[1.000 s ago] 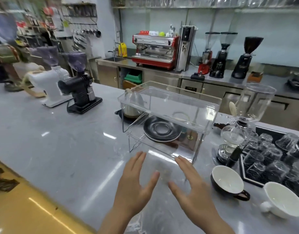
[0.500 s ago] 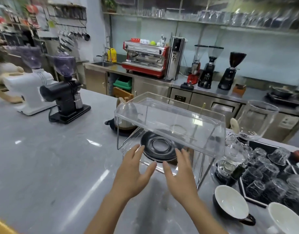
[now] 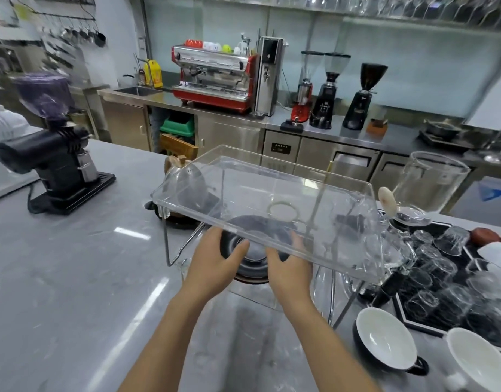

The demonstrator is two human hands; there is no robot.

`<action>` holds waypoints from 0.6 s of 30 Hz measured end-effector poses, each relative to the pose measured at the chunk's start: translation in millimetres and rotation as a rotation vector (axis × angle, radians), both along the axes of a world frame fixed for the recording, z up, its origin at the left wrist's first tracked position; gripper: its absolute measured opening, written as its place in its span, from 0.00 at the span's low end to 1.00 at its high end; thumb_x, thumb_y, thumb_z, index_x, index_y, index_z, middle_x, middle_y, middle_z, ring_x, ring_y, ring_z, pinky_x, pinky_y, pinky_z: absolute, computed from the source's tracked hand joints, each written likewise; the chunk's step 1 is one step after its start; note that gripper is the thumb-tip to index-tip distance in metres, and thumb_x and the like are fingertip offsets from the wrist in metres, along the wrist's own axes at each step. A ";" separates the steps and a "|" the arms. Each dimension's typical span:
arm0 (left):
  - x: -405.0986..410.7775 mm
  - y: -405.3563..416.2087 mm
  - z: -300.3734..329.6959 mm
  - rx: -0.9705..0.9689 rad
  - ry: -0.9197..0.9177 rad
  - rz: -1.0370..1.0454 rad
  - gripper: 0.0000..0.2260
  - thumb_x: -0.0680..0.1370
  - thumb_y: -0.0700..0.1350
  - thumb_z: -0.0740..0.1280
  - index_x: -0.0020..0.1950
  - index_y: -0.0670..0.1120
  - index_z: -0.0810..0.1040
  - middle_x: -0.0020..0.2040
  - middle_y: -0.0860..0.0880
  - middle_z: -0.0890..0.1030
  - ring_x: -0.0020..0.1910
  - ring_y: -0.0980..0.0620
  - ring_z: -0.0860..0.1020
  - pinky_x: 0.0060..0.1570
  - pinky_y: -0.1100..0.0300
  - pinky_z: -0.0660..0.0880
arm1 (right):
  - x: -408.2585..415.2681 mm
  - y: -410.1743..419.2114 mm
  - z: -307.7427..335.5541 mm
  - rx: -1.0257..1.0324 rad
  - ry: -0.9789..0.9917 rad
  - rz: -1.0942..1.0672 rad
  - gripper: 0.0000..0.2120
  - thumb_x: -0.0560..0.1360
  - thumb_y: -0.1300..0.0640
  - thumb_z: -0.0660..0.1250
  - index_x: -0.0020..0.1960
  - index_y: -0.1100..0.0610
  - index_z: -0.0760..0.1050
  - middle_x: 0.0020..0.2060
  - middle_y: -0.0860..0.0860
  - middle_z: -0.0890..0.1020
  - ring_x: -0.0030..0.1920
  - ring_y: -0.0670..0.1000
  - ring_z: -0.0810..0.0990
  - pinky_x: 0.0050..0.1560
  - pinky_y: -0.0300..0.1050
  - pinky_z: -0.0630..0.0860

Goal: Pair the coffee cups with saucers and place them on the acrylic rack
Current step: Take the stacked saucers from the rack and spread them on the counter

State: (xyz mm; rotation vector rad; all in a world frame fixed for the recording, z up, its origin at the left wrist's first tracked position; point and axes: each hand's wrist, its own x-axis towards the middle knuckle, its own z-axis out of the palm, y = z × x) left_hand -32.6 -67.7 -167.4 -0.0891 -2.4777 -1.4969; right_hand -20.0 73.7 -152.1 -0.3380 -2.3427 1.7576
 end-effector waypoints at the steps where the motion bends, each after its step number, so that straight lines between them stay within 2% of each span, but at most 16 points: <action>1: -3.3 0.5 -0.5 0.043 -0.015 0.000 0.11 0.77 0.47 0.70 0.59 0.56 0.78 0.56 0.62 0.80 0.55 0.67 0.76 0.52 0.71 0.69 | -2.1 -1.0 0.1 -0.027 -0.009 -0.013 0.23 0.79 0.55 0.67 0.72 0.50 0.66 0.59 0.45 0.74 0.58 0.48 0.75 0.55 0.40 0.70; 4: -11.7 1.6 -3.8 0.147 -0.066 -0.010 0.14 0.76 0.47 0.70 0.62 0.57 0.79 0.58 0.58 0.82 0.58 0.63 0.78 0.55 0.65 0.74 | -7.5 -2.6 -1.0 -0.119 -0.030 -0.057 0.24 0.79 0.55 0.67 0.73 0.50 0.66 0.55 0.42 0.73 0.56 0.46 0.72 0.57 0.40 0.68; 7: -14.5 4.3 -3.4 0.229 -0.115 -0.029 0.17 0.77 0.46 0.70 0.65 0.58 0.77 0.59 0.57 0.82 0.52 0.67 0.80 0.46 0.72 0.76 | -10.2 -2.9 -3.1 -0.163 -0.048 -0.062 0.25 0.79 0.55 0.68 0.74 0.50 0.65 0.62 0.44 0.75 0.60 0.46 0.72 0.59 0.41 0.68; 8: -13.5 4.3 -3.3 0.251 -0.121 -0.027 0.17 0.78 0.47 0.71 0.65 0.60 0.76 0.59 0.59 0.81 0.52 0.68 0.80 0.48 0.71 0.76 | -9.8 -4.1 -3.5 -0.166 -0.052 -0.060 0.25 0.79 0.55 0.68 0.74 0.50 0.66 0.63 0.45 0.75 0.60 0.46 0.73 0.58 0.41 0.68; 10: -12.6 4.9 -3.7 0.280 -0.127 -0.018 0.17 0.78 0.49 0.71 0.64 0.65 0.74 0.60 0.62 0.81 0.58 0.66 0.78 0.56 0.65 0.75 | -10.1 -5.7 -3.5 -0.166 -0.040 -0.063 0.24 0.78 0.56 0.68 0.73 0.51 0.67 0.62 0.46 0.77 0.59 0.46 0.74 0.55 0.39 0.69; 13: -11.7 5.9 -3.0 0.271 -0.149 -0.023 0.21 0.76 0.55 0.71 0.68 0.64 0.73 0.64 0.61 0.80 0.64 0.60 0.77 0.61 0.57 0.76 | -12.8 -7.8 -6.0 -0.157 -0.030 -0.090 0.22 0.78 0.59 0.67 0.71 0.52 0.69 0.61 0.49 0.79 0.60 0.48 0.77 0.58 0.42 0.74; 14: -11.4 6.2 -1.6 0.287 -0.155 -0.014 0.20 0.75 0.55 0.71 0.66 0.67 0.73 0.63 0.64 0.80 0.64 0.62 0.77 0.62 0.57 0.75 | -13.0 -9.6 -6.3 -0.161 -0.036 -0.086 0.22 0.78 0.59 0.67 0.71 0.52 0.69 0.61 0.49 0.79 0.62 0.49 0.77 0.62 0.47 0.75; 16: -8.3 4.9 4.7 0.291 -0.146 -0.008 0.17 0.77 0.51 0.71 0.56 0.74 0.74 0.54 0.74 0.80 0.57 0.73 0.76 0.57 0.64 0.73 | -9.2 -15.4 -3.0 -0.169 -0.048 -0.065 0.26 0.77 0.58 0.67 0.74 0.51 0.66 0.67 0.50 0.76 0.67 0.52 0.74 0.69 0.55 0.72; 18: -3.8 4.8 12.5 0.295 -0.129 -0.008 0.18 0.78 0.47 0.71 0.52 0.73 0.73 0.50 0.75 0.80 0.52 0.77 0.76 0.52 0.69 0.72 | -4.4 -17.1 2.8 -0.168 -0.039 -0.047 0.29 0.78 0.57 0.68 0.76 0.51 0.62 0.71 0.49 0.71 0.71 0.53 0.70 0.72 0.55 0.69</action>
